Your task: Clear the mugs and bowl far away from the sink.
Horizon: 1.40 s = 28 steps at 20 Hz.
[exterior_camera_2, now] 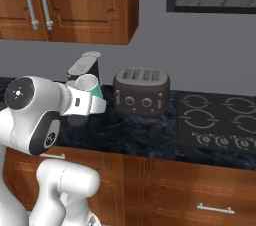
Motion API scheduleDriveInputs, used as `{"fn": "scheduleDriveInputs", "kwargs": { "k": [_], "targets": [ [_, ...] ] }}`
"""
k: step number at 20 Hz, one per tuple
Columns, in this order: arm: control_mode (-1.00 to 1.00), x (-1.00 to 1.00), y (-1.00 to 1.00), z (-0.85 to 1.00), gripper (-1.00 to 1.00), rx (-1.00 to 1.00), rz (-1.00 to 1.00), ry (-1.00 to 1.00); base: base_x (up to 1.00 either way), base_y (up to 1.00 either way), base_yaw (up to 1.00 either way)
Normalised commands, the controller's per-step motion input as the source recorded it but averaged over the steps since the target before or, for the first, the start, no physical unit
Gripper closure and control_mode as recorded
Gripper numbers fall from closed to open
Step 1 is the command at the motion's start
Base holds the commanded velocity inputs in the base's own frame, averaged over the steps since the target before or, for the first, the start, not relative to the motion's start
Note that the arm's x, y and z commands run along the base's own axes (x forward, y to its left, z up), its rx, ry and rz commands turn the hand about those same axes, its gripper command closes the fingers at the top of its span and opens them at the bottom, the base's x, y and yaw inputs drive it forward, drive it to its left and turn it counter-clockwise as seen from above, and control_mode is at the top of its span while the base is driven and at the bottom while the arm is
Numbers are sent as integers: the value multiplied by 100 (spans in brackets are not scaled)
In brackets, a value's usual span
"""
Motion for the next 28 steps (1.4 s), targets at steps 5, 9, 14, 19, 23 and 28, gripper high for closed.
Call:
{"fn": "scheduleDriveInputs", "kwargs": {
  "k": [5,9,14,19,23,28],
  "targets": [
    [-100,0,0,-1,100,1,1,0,0,0,1],
    [-100,-8,0,-11,100,0,14,7,0,0,0],
    [-100,3,0,-31,100,0,11,19,0,0,0],
    [-100,15,0,-38,100,0,1,15,0,0,0],
    [-100,22,0,-36,100,0,0,7,0,0,0],
    [-100,19,0,-41,100,9,4,-2,0,0,0]
  ]
}}
